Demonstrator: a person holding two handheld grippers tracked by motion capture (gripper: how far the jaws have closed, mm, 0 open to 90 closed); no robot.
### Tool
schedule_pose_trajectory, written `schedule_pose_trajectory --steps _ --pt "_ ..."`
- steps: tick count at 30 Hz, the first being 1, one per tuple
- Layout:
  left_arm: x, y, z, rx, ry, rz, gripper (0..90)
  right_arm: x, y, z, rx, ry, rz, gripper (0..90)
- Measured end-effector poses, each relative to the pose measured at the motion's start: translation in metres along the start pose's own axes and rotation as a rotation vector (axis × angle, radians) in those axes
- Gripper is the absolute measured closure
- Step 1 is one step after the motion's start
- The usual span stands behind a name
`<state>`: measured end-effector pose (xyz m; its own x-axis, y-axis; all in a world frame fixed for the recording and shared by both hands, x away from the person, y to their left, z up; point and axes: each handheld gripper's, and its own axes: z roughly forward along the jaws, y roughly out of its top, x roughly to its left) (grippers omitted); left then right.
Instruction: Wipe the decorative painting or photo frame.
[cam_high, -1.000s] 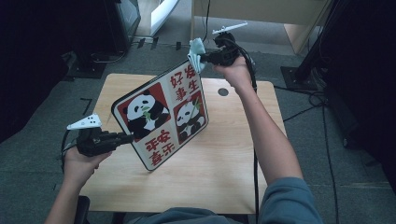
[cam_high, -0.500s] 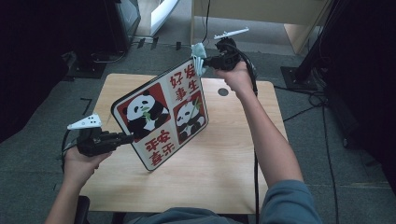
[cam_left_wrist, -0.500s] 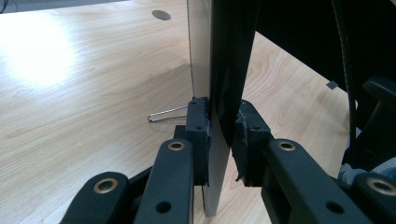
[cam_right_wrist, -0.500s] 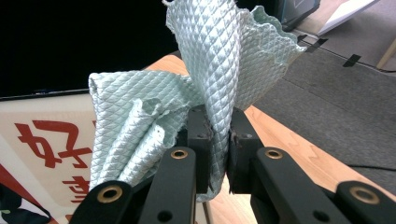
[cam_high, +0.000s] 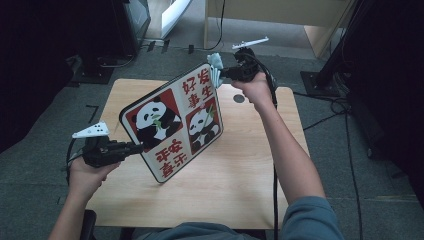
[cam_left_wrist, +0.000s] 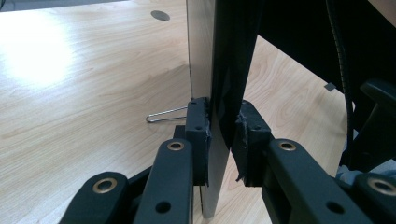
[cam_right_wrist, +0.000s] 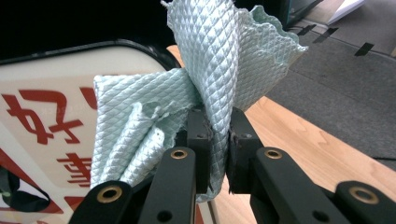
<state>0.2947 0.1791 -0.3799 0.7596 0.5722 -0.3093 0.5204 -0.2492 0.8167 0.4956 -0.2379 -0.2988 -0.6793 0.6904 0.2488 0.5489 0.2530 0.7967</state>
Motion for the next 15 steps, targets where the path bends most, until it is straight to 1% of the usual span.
schedule_pose_trajectory --steps 4,5,8,15 --pt "0.0009 0.0001 -0.001 -0.006 -0.002 -0.004 76.8 -0.003 -0.0026 0.0007 0.019 0.006 0.011 82.8" --pt "0.0011 0.0002 -0.0015 -0.013 -0.008 -0.012 75.6 -0.0032 -0.0027 0.0006 0.022 0.005 0.013 82.8" --pt "0.0017 0.0002 -0.004 -0.026 -0.007 -0.018 74.9 -0.0036 -0.003 0.0008 0.025 0.007 0.01 82.8" --pt "0.002 0.0001 -0.0044 -0.025 -0.005 -0.014 74.7 -0.0068 -0.0068 0.0031 0.045 0.009 0.013 82.8"
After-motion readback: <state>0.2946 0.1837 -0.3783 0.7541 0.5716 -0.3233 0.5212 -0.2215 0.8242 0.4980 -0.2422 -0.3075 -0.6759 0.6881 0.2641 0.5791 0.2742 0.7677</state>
